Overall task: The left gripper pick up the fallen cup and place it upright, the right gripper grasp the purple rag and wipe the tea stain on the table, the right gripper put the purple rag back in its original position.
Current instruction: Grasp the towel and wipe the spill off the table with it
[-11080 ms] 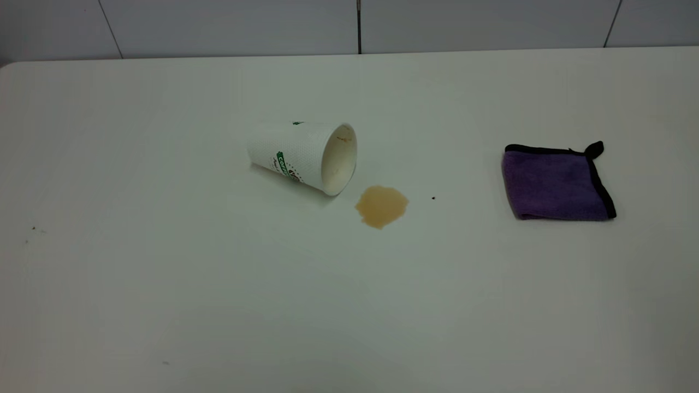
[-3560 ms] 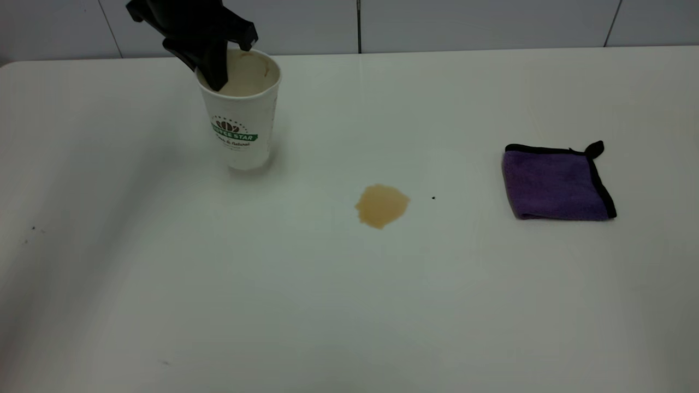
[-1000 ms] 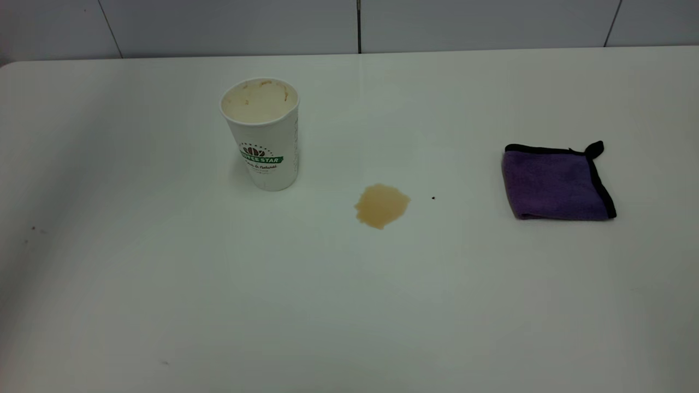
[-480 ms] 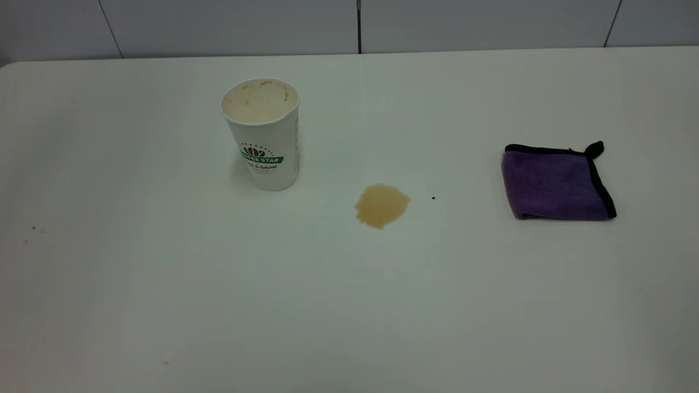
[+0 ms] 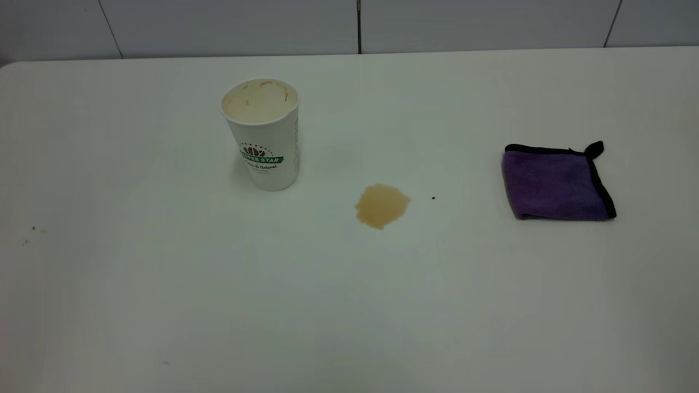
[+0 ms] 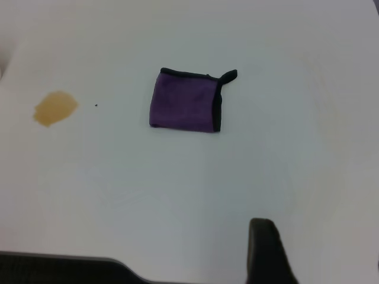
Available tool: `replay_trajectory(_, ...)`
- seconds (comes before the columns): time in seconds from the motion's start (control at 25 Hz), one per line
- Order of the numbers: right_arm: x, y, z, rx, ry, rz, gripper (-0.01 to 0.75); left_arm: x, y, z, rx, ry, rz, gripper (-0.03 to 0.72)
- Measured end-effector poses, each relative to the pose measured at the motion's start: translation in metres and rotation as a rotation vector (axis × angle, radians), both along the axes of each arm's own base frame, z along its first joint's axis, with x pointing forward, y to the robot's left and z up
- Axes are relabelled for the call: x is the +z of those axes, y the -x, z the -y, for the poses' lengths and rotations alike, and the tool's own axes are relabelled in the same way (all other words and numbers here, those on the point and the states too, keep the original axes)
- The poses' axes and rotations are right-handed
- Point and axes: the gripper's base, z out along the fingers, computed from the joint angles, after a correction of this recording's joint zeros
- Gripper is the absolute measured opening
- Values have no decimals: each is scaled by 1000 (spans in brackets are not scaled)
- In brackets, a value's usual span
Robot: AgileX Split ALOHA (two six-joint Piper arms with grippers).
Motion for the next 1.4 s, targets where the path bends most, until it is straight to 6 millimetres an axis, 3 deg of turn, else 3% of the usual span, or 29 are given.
replay_trajectory(0.16,0,0,0,0,0,0,480,-16,20,-6,7,19,58,513)
replay_trajectory(0.56,0,0,0,0,0,0,480,-4,59,-17,16,89,283,513)
replay_trajectory(1.0,0,0,0,0,0,0,480,-2,109,-26,224,137,602,513)
replay_trajectory(1.4,0,0,0,0,0,0,480,-3,113,-26,233,140,627,513)
